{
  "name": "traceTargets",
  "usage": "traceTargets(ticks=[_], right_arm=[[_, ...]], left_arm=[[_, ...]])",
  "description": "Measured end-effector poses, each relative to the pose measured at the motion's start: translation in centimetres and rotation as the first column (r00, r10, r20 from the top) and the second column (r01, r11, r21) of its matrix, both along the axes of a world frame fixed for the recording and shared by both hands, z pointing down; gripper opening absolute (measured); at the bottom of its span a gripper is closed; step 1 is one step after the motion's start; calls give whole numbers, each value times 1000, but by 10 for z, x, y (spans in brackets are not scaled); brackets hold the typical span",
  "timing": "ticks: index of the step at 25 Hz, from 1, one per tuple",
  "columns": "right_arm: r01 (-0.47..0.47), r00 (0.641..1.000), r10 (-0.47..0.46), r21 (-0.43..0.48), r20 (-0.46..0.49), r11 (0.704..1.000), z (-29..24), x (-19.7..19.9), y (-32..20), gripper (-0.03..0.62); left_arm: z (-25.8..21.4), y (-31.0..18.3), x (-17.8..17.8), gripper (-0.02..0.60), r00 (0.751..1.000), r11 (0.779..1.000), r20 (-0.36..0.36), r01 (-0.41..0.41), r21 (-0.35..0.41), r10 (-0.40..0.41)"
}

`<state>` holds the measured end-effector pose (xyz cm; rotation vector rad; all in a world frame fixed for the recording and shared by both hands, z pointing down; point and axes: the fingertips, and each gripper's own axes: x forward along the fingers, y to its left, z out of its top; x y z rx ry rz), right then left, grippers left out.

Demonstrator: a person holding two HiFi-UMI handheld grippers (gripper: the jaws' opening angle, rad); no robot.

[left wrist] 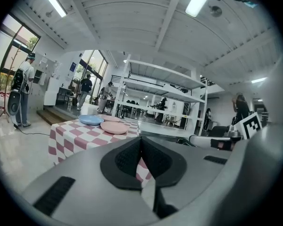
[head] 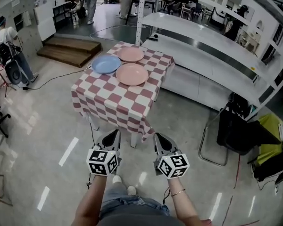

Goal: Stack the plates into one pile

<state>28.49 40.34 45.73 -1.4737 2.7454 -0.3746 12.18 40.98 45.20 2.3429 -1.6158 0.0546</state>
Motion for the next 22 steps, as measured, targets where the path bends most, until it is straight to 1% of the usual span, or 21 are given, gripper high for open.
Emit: traceTargets(ticks=[6,14,22], right_arm=[[-11,1000,11,-6,2,1000,-1,12,-9,11],[-16,1000,16,-5,-19,1000,-1,21,-31,10],[-26,1000,26,-5,-11,1000,-1,12,-69,10]], left_arm=[[0,-5,3,15,1000,1000,-1,17,-3,-17],[5,-28,-3,15,999,999,16,39,-18,-38],[9,-64,-18,15,999,999,34,35,-28,-34]])
